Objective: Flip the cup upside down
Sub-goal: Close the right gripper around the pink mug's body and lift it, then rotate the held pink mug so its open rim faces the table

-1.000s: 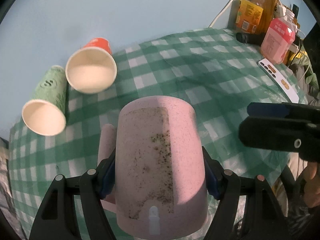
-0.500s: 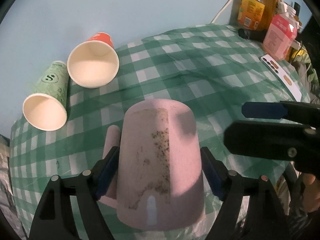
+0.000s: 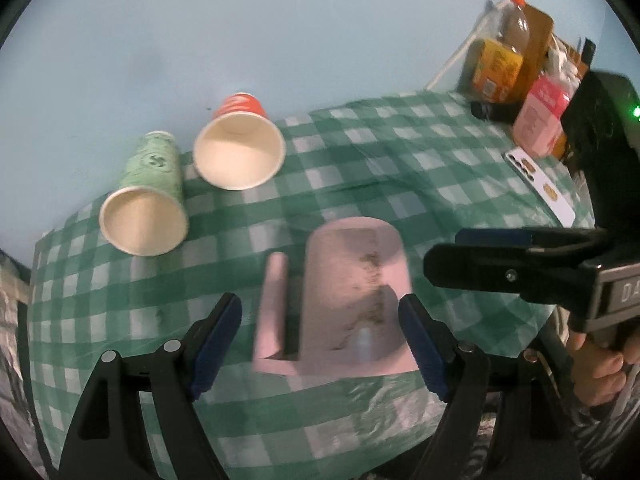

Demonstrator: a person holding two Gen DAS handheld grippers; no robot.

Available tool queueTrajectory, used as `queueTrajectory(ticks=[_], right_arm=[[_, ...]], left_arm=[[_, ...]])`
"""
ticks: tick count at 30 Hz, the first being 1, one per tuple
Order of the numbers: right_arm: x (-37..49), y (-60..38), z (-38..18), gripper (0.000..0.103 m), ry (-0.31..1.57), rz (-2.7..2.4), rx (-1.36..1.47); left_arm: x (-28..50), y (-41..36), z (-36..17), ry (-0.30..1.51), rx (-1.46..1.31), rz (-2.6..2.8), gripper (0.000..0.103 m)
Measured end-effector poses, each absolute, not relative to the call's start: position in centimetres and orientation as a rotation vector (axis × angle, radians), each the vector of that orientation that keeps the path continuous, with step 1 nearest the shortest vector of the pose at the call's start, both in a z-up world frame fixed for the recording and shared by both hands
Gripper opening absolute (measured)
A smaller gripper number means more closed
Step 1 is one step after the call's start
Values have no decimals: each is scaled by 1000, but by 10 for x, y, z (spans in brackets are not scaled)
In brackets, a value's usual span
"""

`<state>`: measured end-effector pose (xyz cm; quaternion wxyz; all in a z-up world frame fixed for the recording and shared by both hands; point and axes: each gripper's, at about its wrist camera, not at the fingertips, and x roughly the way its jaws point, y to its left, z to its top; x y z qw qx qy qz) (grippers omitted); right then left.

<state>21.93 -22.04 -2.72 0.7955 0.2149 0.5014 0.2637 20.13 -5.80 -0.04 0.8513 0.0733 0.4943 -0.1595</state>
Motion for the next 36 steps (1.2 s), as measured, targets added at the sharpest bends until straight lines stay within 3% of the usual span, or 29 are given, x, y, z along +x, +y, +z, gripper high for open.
queueTrajectory(ticks=[13, 31, 36], right_arm=[[235, -185, -43, 85, 1182, 524, 509], [262, -153, -67, 85, 1290, 413, 484], [263, -150, -66, 80, 1300, 398, 445]], left_arm=[[203, 4, -5, 1044, -10, -315, 83], [223, 29, -26, 1023, -149, -322, 83], [221, 31, -27, 1009, -162, -332, 83]])
